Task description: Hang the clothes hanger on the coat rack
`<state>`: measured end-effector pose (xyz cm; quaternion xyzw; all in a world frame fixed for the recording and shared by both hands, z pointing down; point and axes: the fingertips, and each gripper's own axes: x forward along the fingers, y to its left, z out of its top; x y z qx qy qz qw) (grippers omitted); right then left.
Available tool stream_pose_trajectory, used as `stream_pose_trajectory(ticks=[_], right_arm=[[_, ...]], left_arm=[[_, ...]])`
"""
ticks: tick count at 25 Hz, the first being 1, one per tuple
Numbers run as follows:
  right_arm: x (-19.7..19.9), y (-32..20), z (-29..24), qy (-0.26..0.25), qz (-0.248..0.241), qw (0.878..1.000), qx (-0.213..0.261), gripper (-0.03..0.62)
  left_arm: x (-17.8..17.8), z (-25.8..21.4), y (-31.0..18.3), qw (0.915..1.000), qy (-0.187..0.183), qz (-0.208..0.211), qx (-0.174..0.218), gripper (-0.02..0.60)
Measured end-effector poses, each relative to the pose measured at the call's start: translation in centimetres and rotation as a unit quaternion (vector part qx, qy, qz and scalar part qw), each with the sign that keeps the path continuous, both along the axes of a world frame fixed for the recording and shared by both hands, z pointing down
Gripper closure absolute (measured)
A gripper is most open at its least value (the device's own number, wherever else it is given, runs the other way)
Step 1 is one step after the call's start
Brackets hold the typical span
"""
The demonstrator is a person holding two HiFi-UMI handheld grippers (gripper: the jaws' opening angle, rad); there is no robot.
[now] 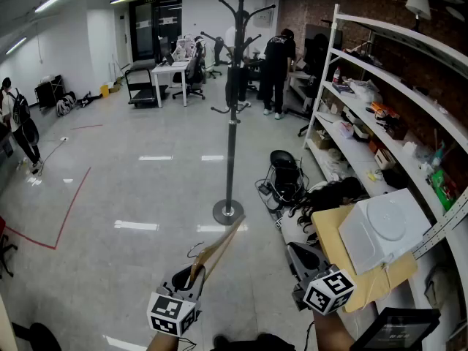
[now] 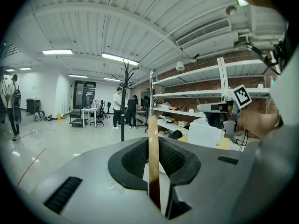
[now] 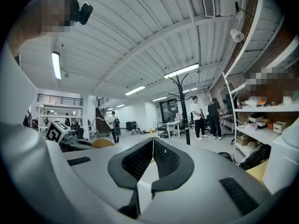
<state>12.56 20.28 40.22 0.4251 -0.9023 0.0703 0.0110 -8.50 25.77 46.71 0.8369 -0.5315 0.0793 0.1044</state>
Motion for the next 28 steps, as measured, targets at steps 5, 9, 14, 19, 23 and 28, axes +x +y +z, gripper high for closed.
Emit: stream_pose_trajectory(ticks=[5,9,14,19,23,28], right_arm=[[-1.3,-1.6,-0.1,-0.005,0.007,1.000,0.001,0.588],[-1.4,-4.3,0.2,-0.012,0.008,1.000,-0.002,0.588],[-1.3,-8.8,0.0,-0.021,-0.002,1.000,0.003,0.588],[-0.6,-13.9,-0.3,-0.036,-0.019,0.999,0.005,0.588],[0.1,-17.8,-0.9,-0.039,-0.042,0.998,0.011,0.588],[0.8,-21.9,-1.7,-0.055,-0.058,0.997,0.016,0.588]], left_arm=[[-1.7,0.2,-1.9,1.0000,-0.003,0.007,0.001,0.529],[-1.9,0.3,-4.3,0.9999,-0.009,0.010,0.002,0.529],[-1.1,-0.3,-8.1,0.9997,-0.016,0.015,0.007,0.529],[0.2,-0.9,-12.5,0.9992,-0.030,0.026,0.008,0.529],[1.9,-1.8,-16.1,0.9986,-0.036,0.033,0.021,0.529],[3.5,-2.3,-19.5,0.9986,-0.029,0.041,0.015,0.529]])
